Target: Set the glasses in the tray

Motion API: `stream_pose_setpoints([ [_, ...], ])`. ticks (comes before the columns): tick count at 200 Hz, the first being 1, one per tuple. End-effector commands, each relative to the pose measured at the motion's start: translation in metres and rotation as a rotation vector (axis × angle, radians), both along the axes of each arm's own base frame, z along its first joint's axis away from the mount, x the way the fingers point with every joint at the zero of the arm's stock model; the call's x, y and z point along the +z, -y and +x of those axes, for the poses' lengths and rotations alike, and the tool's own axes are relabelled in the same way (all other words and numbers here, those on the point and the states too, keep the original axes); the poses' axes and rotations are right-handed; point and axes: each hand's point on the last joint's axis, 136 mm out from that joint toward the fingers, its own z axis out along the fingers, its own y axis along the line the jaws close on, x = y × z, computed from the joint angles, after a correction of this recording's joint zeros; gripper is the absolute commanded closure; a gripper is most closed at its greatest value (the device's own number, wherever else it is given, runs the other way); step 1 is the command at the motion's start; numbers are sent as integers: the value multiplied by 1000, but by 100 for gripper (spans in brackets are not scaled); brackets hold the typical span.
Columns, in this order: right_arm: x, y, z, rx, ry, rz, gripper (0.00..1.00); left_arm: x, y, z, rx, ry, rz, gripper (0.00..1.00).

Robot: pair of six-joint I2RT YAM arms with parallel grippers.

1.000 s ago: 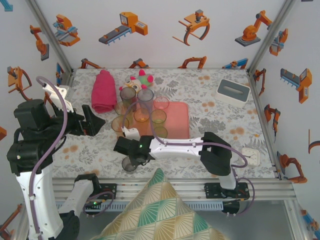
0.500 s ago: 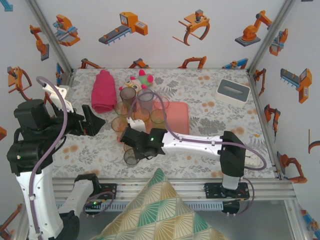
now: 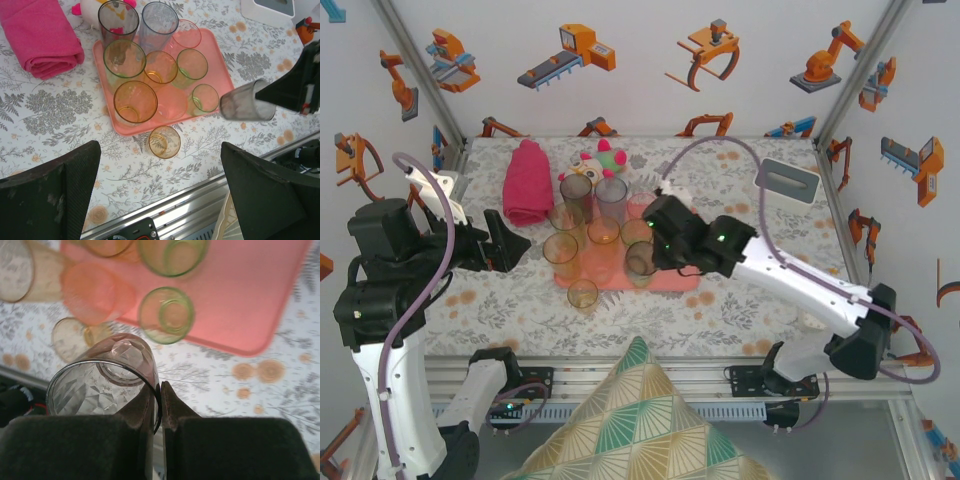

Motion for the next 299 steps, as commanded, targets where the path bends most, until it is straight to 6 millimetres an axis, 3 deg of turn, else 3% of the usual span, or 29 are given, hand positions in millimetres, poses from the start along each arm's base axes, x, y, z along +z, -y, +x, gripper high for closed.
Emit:
stream_pose_setpoints([
  [1,-14,42,7,-44,-27,-82,89,10,3,-1,-18,29,-8,3],
  [51,-33,97,27,-167,-46,-146,88,10,2,2,-21,29,5,3],
  [90,-62,113,38,-209,-87,-179,89,6,4,3,-32,17,4,3],
  [179,-112,100,53,-180,-154,-217,88,6,2,1,-26,17,16,3],
  [299,-138,86,59,-170,-182,-211,87,6,3,1,-30,13,14,3],
])
